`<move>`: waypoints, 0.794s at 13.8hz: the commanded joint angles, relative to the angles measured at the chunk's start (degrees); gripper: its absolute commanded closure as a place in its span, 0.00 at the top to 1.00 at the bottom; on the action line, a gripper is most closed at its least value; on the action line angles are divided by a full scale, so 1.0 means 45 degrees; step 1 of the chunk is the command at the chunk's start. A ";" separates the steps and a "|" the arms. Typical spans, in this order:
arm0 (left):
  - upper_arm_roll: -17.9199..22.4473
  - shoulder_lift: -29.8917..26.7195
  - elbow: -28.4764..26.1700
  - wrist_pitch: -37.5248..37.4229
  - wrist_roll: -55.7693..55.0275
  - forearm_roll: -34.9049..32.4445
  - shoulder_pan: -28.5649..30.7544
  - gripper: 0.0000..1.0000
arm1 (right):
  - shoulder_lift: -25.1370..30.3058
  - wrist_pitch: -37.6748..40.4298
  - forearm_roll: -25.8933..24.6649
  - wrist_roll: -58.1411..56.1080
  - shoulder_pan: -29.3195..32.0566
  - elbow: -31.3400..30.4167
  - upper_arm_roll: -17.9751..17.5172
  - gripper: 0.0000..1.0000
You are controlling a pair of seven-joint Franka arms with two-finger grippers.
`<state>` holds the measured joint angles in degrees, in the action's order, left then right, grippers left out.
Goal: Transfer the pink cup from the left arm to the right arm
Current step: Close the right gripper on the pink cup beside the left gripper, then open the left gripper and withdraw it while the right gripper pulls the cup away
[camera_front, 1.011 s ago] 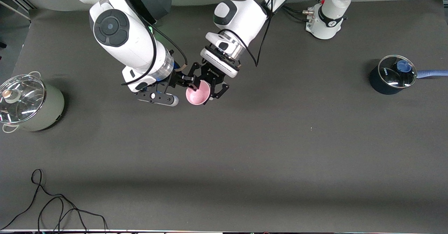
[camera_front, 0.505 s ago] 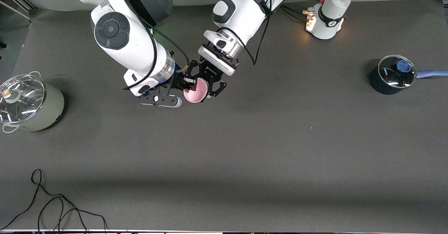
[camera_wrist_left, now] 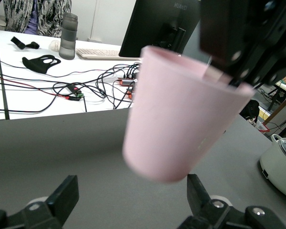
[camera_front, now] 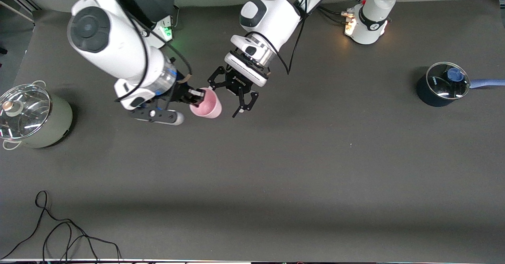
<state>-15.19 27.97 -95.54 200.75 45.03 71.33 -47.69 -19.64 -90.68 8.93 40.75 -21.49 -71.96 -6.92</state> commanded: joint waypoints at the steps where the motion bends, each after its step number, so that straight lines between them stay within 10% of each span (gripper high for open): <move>1: 0.0134 -0.0199 -0.0155 0.0057 -0.0124 0.0125 -0.0008 1.00 | 0.0146 0.1301 0.0164 -0.1355 0.0692 0.0658 0.0092 0.00; 5: 0.0153 -0.0432 -0.0174 0.0038 -0.0202 0.0357 0.0847 1.00 | 0.0848 0.3076 -0.0011 -0.5409 0.2818 0.0425 0.0383 0.00; 11: 0.0134 -0.0491 -0.0116 -0.0603 0.0050 0.0204 0.3503 1.00 | 0.0889 0.1098 -0.0618 -1.0751 0.2980 -0.2283 0.3234 0.00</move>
<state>-14.11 27.16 -95.52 200.58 44.62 72.40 -35.87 -16.73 -80.05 7.21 -3.52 -6.94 -75.69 5.58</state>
